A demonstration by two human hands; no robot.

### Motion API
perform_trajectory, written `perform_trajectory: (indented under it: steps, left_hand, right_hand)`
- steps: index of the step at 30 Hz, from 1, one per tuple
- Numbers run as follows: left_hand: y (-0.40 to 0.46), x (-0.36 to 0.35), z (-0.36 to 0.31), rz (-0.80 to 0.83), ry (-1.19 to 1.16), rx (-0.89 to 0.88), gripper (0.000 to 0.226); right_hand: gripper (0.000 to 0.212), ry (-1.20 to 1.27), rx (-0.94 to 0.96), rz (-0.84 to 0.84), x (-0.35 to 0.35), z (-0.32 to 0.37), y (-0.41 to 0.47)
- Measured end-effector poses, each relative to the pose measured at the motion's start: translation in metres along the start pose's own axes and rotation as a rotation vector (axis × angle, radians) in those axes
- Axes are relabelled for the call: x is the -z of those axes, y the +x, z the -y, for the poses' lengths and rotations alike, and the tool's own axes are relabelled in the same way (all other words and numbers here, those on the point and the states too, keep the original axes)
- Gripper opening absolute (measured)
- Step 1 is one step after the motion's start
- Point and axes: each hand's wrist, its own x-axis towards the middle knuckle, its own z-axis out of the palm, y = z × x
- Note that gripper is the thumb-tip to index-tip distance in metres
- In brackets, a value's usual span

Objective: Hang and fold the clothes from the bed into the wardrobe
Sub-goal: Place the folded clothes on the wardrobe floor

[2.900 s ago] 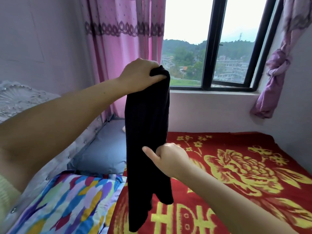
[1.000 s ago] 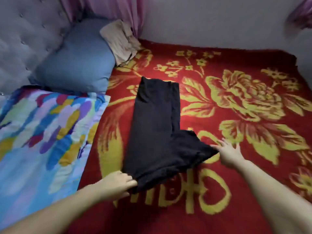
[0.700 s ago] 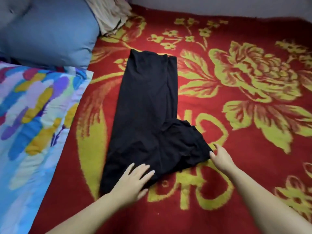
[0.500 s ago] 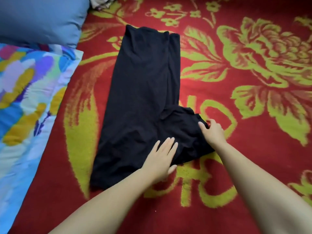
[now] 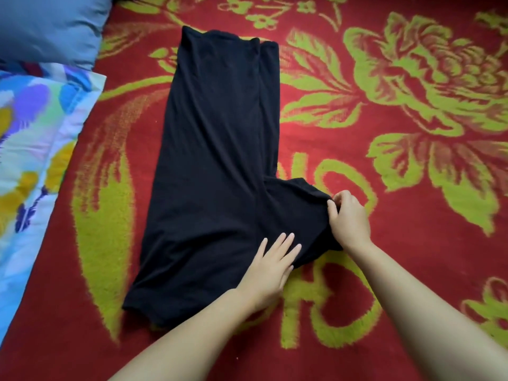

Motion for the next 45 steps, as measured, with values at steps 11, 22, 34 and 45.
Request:
perform_trajectory:
  steps: [11, 22, 34, 45]
  left_hand:
    - [-0.064, 0.022, 0.056, -0.093, 0.219, 0.351, 0.059]
    - [-0.131, 0.04, 0.108, -0.102, 0.274, 0.057, 0.054]
    - [-0.159, 0.093, 0.214, 0.082, 0.588, -0.293, 0.062]
    - [-0.167, 0.124, 0.175, 0.369, -0.181, 0.118, 0.023]
  right_hand:
    - [0.024, 0.471, -0.272, 0.321, 0.005, 0.018, 0.007]
    - [0.06, -0.004, 0.357, 0.592, -0.049, 0.154, -0.063]
    - [0.094, -0.842, 0.858, 0.505, -0.087, 0.104, -0.131]
    - [0.078, -0.466, 0.664, 1.142, -0.04, 0.113, -0.147]
